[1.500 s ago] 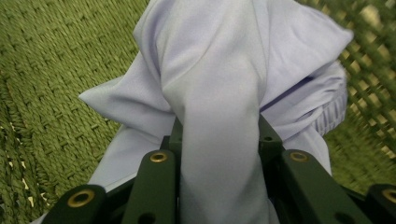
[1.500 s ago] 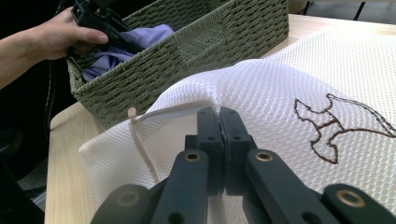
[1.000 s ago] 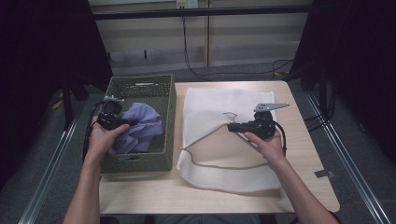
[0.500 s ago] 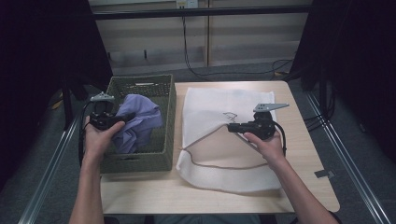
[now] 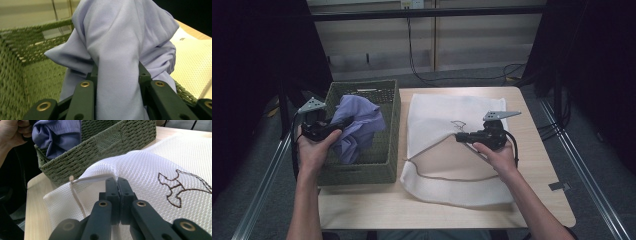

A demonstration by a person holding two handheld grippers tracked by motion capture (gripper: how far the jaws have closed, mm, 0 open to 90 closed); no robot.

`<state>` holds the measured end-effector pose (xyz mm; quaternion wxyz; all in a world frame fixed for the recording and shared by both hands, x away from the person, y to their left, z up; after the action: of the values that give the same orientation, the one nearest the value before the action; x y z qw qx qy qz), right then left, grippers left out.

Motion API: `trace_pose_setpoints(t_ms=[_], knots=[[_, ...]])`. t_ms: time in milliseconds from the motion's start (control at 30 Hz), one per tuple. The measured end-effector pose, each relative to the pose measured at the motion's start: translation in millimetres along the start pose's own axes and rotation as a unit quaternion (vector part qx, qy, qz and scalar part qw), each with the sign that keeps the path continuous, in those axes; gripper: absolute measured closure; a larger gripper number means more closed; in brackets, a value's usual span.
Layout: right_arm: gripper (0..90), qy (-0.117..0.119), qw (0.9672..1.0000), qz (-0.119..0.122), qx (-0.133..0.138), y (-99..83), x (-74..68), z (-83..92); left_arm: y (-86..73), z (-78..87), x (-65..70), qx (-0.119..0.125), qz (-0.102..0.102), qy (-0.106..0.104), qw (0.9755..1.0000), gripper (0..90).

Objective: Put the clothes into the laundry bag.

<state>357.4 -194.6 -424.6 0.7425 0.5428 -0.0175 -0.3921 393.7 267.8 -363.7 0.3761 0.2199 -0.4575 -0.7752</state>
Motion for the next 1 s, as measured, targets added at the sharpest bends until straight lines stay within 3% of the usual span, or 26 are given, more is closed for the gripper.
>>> trace_pose_setpoints(t_ms=[233,600,1000], knots=[[89.3,0.002,1.0000,0.001,0.001,0.1,-0.4,0.9,1.8,1.1,1.4,0.020,0.006,-0.004,0.9998,68.8],[89.3,0.003,1.0000,0.001,0.001,-0.2,0.0,0.2,5.5,16.9,0.4,0.065,0.017,0.011,0.9977,69.0],[89.3,0.002,1.0000,0.002,0.001,0.0,-0.8,1.0,9.0,24.2,5.0,0.087,0.023,0.015,0.9958,68.9]])
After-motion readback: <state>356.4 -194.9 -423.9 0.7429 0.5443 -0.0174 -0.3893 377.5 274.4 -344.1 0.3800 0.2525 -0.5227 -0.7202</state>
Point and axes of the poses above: each handheld gripper's, and its own axes: z roughly backward along the jaws, y roughly out of its top, x roughly to its right, the point moved 2 cm from there along -z, roughly forward along the jaws, and after that the axes turned 5 degrees about -z, right-handed, at the moved point
